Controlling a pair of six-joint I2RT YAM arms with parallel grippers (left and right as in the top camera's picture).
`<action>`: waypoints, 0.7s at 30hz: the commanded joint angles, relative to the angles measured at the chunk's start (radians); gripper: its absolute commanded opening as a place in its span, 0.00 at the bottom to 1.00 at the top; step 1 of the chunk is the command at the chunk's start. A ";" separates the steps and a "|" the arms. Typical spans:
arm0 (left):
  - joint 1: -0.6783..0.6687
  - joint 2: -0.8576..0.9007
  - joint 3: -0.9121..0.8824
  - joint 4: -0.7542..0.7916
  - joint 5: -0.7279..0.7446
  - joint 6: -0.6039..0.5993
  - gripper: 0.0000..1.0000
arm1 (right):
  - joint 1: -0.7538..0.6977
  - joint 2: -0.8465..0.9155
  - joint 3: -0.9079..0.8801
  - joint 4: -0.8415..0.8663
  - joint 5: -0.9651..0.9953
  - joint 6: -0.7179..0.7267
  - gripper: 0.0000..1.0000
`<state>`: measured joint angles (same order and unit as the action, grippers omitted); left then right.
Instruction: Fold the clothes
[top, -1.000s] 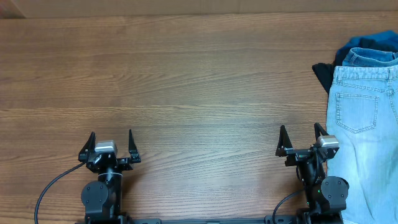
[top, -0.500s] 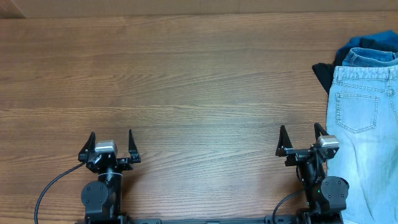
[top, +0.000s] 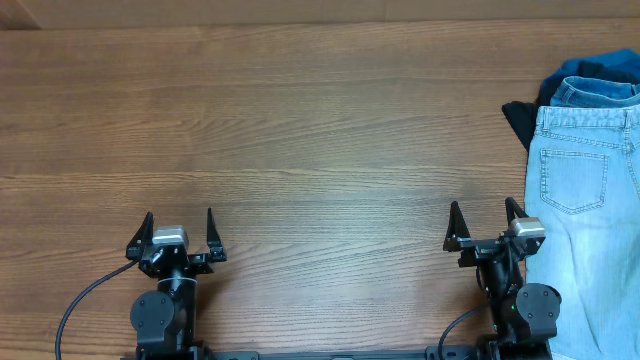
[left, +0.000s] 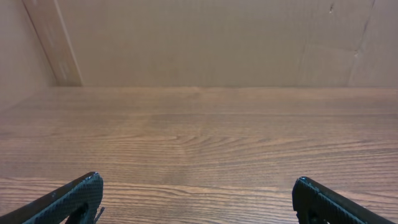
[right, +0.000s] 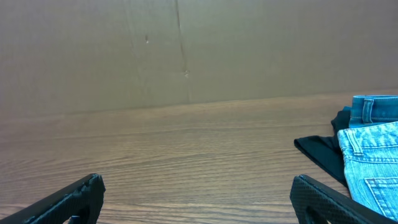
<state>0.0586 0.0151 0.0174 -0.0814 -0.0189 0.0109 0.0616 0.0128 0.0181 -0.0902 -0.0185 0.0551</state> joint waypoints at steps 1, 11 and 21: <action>-0.006 -0.011 -0.012 0.005 0.011 0.019 1.00 | 0.003 -0.006 -0.010 0.006 0.010 -0.002 1.00; -0.006 -0.011 -0.012 0.005 0.011 0.019 1.00 | 0.003 -0.006 -0.010 0.006 0.010 -0.002 1.00; -0.006 -0.011 -0.012 0.004 0.011 0.019 1.00 | 0.004 -0.006 -0.010 0.097 -0.211 -0.001 1.00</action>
<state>0.0586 0.0151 0.0174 -0.0814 -0.0185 0.0113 0.0612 0.0132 0.0181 -0.0399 -0.0845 0.0551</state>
